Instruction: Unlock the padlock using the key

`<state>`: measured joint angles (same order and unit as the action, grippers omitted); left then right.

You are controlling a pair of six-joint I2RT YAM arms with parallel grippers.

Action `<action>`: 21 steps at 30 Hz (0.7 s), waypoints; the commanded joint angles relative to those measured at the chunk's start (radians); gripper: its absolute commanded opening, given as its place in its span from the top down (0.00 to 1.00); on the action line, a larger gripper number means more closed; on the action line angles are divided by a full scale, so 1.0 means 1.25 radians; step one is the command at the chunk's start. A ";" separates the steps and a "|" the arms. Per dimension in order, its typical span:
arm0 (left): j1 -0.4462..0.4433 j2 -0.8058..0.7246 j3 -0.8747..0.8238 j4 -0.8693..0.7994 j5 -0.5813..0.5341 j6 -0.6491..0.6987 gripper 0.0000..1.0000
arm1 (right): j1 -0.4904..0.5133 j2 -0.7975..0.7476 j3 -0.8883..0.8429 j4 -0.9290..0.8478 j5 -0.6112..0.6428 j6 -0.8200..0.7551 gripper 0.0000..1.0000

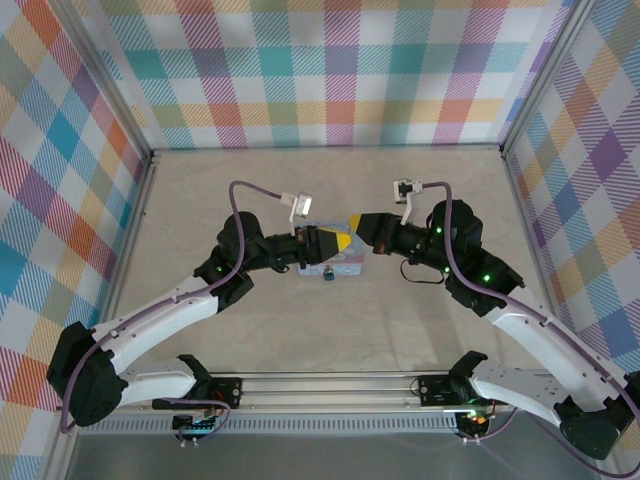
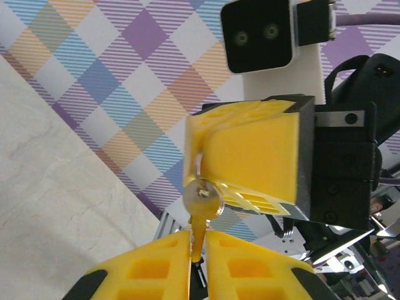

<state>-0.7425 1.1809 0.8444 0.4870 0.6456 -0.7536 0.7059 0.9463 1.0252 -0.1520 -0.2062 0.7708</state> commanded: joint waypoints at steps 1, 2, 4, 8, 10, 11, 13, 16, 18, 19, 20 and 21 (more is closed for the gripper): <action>0.006 -0.012 0.034 -0.026 0.005 0.028 0.86 | -0.006 -0.005 0.029 -0.001 -0.034 -0.006 0.95; 0.007 -0.014 0.035 -0.032 0.004 0.032 0.86 | -0.005 -0.006 0.030 -0.008 -0.035 -0.010 0.95; 0.008 -0.021 0.036 -0.048 0.003 0.040 0.90 | -0.007 -0.007 0.034 -0.022 -0.042 -0.019 0.95; 0.010 -0.031 0.041 -0.095 -0.004 0.062 0.96 | -0.010 -0.005 0.046 -0.055 -0.059 -0.036 0.95; 0.010 -0.032 0.046 -0.118 -0.006 0.072 0.99 | -0.012 -0.004 0.047 -0.065 -0.072 -0.041 0.95; 0.011 -0.032 0.047 -0.128 -0.010 0.073 0.99 | -0.013 -0.004 0.047 -0.066 -0.077 -0.043 0.95; 0.010 -0.035 0.051 -0.152 -0.023 0.075 0.86 | -0.014 -0.004 0.046 -0.072 -0.085 -0.047 0.95; 0.010 -0.037 0.055 -0.156 -0.020 0.078 0.86 | -0.015 0.005 0.048 -0.068 -0.106 -0.047 0.95; 0.011 -0.036 0.061 -0.161 -0.018 0.080 0.87 | -0.015 0.015 0.051 -0.061 -0.124 -0.046 0.95; 0.010 -0.035 0.064 -0.163 -0.015 0.080 0.90 | -0.015 0.020 0.054 -0.062 -0.134 -0.046 0.95; 0.010 -0.035 0.068 -0.164 -0.013 0.082 0.91 | -0.016 0.024 0.055 -0.062 -0.138 -0.046 0.95; 0.010 -0.033 0.073 -0.169 -0.011 0.086 0.92 | -0.015 0.027 0.055 -0.060 -0.142 -0.046 0.95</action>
<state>-0.7387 1.1542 0.8963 0.2951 0.6430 -0.6682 0.6811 0.9752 1.0599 -0.2398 -0.3027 0.7288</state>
